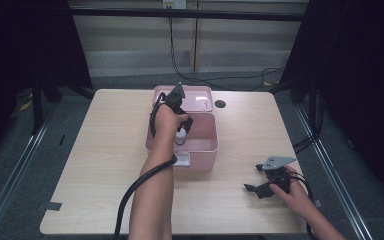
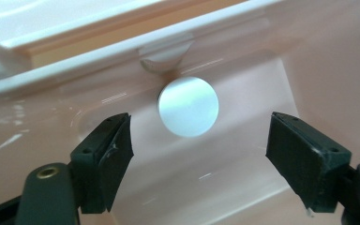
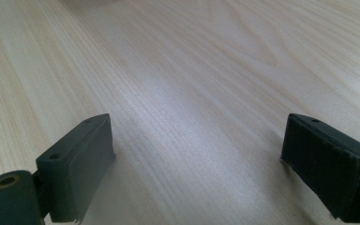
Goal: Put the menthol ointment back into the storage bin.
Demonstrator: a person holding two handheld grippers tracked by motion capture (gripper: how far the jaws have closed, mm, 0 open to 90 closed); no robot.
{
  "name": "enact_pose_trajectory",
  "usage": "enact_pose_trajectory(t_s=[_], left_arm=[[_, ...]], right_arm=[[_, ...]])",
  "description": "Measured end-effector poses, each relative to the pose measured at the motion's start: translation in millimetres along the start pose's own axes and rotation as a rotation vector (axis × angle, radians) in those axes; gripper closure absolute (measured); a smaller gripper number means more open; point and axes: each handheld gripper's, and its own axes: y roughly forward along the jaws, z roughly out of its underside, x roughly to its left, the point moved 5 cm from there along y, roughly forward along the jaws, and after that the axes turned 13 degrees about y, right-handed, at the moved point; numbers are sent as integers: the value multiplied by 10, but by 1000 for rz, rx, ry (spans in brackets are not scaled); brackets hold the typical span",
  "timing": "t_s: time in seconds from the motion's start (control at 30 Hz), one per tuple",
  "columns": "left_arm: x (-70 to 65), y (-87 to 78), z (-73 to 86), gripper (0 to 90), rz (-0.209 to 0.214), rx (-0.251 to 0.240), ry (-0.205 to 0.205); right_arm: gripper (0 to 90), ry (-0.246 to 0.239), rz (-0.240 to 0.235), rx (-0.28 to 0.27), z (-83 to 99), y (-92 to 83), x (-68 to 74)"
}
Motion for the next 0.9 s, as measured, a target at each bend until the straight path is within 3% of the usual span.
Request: enact_pose_trajectory(t_s=[0.37, 0.6, 0.9], left_arm=[[-25, -205, 66, 212, 12, -14, 22], [-39, -286, 107, 212, 25, -13, 58], [-33, -432, 169, 212, 29, -32, 61]], right_arm=[[88, 3, -2, 4, 2, -1, 4], [88, 0, 1, 1, 0, 0, 0], [88, 3, -2, 4, 3, 0, 4]])
